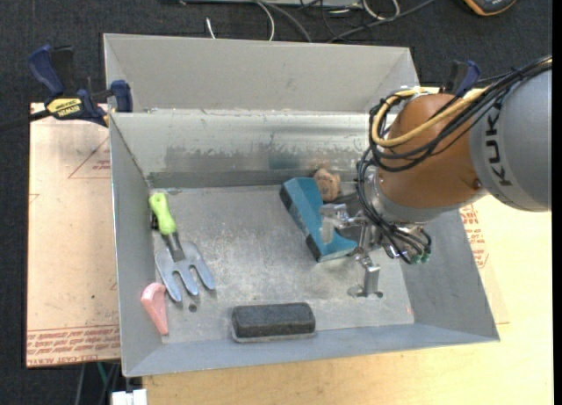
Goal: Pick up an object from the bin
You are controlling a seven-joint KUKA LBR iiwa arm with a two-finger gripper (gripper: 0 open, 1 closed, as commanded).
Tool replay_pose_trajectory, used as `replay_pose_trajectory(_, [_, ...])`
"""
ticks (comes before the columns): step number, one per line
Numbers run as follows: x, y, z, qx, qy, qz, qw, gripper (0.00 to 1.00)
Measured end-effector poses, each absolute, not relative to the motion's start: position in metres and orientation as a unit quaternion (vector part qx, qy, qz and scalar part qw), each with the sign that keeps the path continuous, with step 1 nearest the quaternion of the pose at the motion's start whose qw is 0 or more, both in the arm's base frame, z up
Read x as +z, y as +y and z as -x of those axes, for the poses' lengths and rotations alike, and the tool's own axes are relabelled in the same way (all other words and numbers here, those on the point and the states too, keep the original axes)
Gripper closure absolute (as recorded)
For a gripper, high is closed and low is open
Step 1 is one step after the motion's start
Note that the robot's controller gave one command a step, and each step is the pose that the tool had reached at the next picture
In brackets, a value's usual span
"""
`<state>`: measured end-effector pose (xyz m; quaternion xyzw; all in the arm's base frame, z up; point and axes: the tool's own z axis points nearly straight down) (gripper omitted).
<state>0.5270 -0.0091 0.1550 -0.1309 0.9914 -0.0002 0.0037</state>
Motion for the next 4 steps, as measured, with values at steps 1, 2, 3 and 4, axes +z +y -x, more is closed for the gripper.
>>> replay_pose_trajectory(1, [0.150,-0.003,-0.535,0.000,0.997,0.083,0.003,0.00])
replay_pose_trajectory(2, [0.138,-0.025,-0.537,0.001,1.000,-0.014,0.003,0.00])
replay_pose_trajectory(3, [0.116,-0.049,-0.543,0.001,0.996,0.087,0.004,0.00])
replay_pose_trajectory(4, [0.100,-0.072,-0.545,0.001,0.991,0.132,0.004,1.00])
